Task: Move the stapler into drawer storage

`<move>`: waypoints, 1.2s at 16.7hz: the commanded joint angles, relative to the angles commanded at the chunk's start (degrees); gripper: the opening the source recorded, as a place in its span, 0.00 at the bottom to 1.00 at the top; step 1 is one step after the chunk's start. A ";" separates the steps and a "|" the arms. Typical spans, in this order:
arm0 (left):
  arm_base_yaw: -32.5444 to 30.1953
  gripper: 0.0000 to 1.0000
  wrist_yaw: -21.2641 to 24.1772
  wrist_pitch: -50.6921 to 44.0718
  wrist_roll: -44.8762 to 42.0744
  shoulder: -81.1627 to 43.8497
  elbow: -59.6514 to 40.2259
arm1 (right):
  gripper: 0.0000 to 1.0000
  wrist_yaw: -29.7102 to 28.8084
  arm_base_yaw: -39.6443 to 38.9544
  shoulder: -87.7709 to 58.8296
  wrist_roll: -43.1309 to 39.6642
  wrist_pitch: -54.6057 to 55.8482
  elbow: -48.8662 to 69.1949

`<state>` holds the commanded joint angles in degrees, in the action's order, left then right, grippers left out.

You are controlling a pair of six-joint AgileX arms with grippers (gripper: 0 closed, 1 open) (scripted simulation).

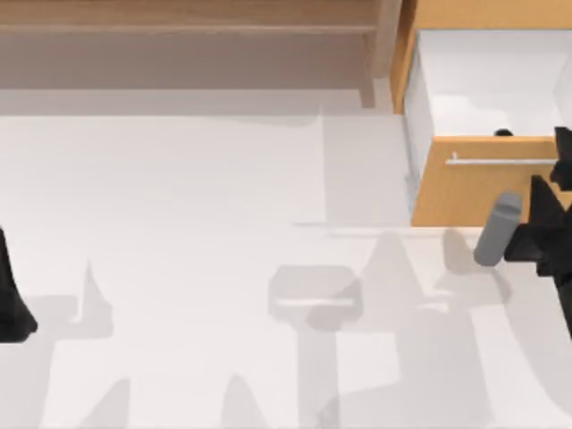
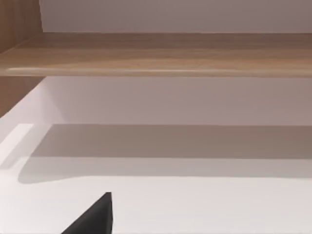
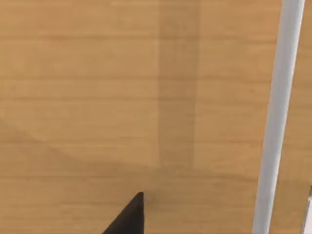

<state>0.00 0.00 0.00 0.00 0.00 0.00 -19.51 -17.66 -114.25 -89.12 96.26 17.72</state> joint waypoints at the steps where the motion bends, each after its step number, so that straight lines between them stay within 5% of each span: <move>1: 0.00 1.00 0.00 0.00 0.00 0.00 0.00 | 0.55 0.00 0.00 0.00 0.00 0.00 0.00; 8: 0.00 1.00 0.00 0.00 0.00 0.00 0.00 | 0.02 0.00 0.00 0.00 0.00 0.00 0.00; 20: 0.00 1.00 0.00 0.00 0.00 0.00 0.00 | 0.00 0.34 0.60 -0.60 0.17 -1.35 1.91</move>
<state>0.00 0.00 0.00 0.00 0.00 0.00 -19.17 -17.06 -114.84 -88.95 94.91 19.62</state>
